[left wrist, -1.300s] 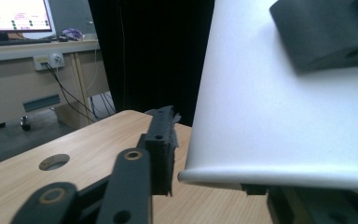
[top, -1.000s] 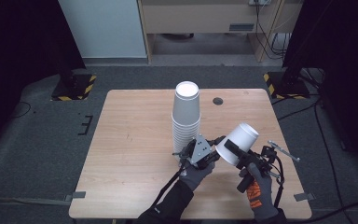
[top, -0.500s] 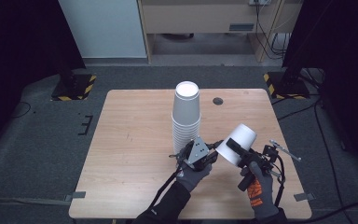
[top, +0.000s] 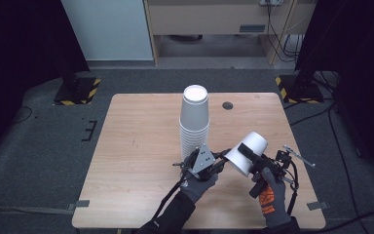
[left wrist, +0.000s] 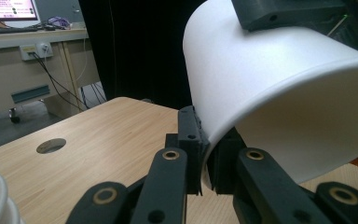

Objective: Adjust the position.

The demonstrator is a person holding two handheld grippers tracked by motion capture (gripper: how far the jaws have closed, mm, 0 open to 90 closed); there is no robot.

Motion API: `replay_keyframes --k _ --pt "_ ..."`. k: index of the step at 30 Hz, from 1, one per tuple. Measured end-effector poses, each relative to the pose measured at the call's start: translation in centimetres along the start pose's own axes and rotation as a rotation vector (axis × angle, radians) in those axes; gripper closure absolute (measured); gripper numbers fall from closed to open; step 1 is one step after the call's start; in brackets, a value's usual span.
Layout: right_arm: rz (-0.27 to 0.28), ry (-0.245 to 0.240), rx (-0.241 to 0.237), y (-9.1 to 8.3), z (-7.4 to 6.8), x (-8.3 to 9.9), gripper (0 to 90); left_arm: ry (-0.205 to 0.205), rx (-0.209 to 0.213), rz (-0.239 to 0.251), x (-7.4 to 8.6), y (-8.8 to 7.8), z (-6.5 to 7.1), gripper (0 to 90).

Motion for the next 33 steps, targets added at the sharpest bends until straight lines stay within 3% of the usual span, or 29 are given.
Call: replay_keyframes --k 17,25,33 --pt "0.021 -0.007 0.026 0.1 1.0 -0.4 3.5 0.0 0.023 -0.016 0.1 -0.7 0.2 85.6" --pt "0.079 -0.036 0.099 -0.6 2.5 -1.4 7.1 -0.017 0.049 -0.024 -0.2 -1.7 0.2 85.9" --pt "0.116 -0.087 0.172 -1.0 3.8 -2.2 8.7 -0.006 0.045 -0.05 -0.3 -3.0 -0.3 85.9"
Point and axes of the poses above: each handheld gripper's, and its own axes: y roughly forward along the jaws, x roughly out of its underside, z roughly to its right, the point moved 6 cm from there along y, roughly forward along the jaws, and after that the axes turned 4 degrees about x, right-handed, at the moved point
